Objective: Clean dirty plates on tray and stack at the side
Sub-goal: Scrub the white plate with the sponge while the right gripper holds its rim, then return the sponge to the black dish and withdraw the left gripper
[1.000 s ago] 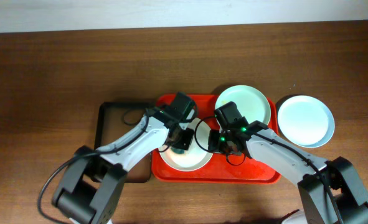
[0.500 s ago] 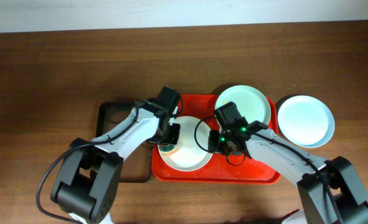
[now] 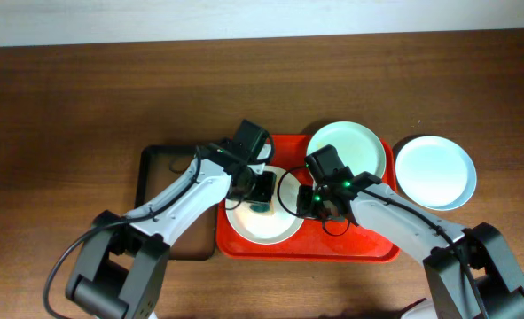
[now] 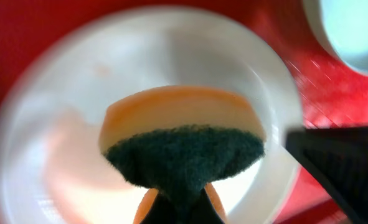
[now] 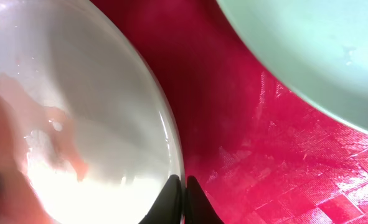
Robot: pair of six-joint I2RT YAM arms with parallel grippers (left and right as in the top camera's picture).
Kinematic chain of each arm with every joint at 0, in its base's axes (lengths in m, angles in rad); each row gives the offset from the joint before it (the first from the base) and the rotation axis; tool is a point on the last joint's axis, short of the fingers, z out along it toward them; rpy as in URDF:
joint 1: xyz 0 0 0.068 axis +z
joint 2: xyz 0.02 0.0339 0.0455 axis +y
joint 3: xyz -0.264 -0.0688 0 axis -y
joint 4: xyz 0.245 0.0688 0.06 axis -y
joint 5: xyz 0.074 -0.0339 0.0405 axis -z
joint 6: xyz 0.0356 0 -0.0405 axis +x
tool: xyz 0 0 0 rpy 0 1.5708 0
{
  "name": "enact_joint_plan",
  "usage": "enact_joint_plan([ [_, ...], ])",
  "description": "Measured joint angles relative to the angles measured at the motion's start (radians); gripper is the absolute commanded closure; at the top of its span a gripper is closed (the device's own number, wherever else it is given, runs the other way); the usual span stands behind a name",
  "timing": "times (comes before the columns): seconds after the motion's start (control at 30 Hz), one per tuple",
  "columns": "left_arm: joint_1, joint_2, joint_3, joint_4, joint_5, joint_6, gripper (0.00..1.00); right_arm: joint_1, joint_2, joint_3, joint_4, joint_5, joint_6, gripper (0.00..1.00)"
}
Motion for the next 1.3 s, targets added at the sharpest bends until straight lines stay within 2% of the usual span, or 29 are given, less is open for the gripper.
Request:
enact_joint_plan([
  [0.13, 0.000, -0.003, -0.014, 0.003, -0.137, 0.002, 1.00, 0.000, 0.000, 0.000, 0.000, 0.000, 0.000, 0.95],
  [0.3, -0.002, 0.098, -0.013, 0.015, -0.125, 0.003, 1.00, 0.000, 0.000, 0.000, 0.000, 0.000, 0.000, 0.96],
  [0.4, 0.010, 0.110, -0.010, 0.042, 0.000, 0.020, 1.00, 0.000, 0.000, 0.000, -0.001, 0.010, 0.000, 0.95],
  [0.43, 0.008, 0.124, -0.007, 0.052, 0.093, 0.036, 1.00, 0.000, 0.000, 0.000, -0.002, 0.011, 0.000, 0.96],
  [0.47, 0.010, 0.136, 0.003, 0.027, 0.155, 0.056, 1.00, 0.000, 0.000, 0.000, -0.002, 0.011, -0.001, 0.95],
  [0.53, 0.032, 0.139, 0.038, -0.081, 0.179, 0.075, 1.00, 0.000, 0.000, 0.000, -0.001, 0.013, 0.000, 0.95],
  [0.6, 0.071, 0.114, 0.073, -0.148, 0.126, 0.082, 1.00, 0.000, 0.000, 0.000, 0.000, 0.013, -0.001, 0.95],
  [0.73, 0.107, -0.124, 0.108, -0.185, -0.008, 0.083, 1.00, 0.000, 0.000, 0.000, 0.000, 0.012, 0.000, 0.95],
  [0.77, 0.116, -0.148, 0.113, -0.204, -0.058, 0.085, 1.00, 0.000, 0.000, 0.000, 0.000, 0.012, -0.001, 0.90],
  [0.87, 0.179, -0.150, 0.113, -0.297, -0.196, 0.084, 1.00, 0.000, 0.000, 0.000, 0.004, 0.008, 0.000, 0.89],
  [0.93, 0.238, -0.150, 0.112, -0.331, -0.227, 0.082, 1.00, 0.000, 0.000, 0.000, 0.004, 0.009, 0.000, 0.88],
  [0.97, 0.267, -0.150, 0.109, -0.335, -0.237, 0.082, 1.00, 0.000, 0.000, 0.000, 0.004, 0.009, 0.000, 0.85],
  [1.03, 0.307, -0.148, 0.072, -0.317, -0.249, 0.082, 1.00, 0.000, 0.000, 0.000, 0.006, 0.009, 0.001, 0.83],
  [1.27, 0.307, -0.061, -0.092, -0.174, -0.249, 0.082, 1.00, 0.000, 0.000, 0.000, 0.007, 0.009, 0.000, 0.83],
  [1.3, 0.307, -0.053, -0.099, -0.174, -0.249, 0.082, 0.96, 0.000, 0.000, 0.000, 0.007, 0.009, 0.000, 0.83],
])
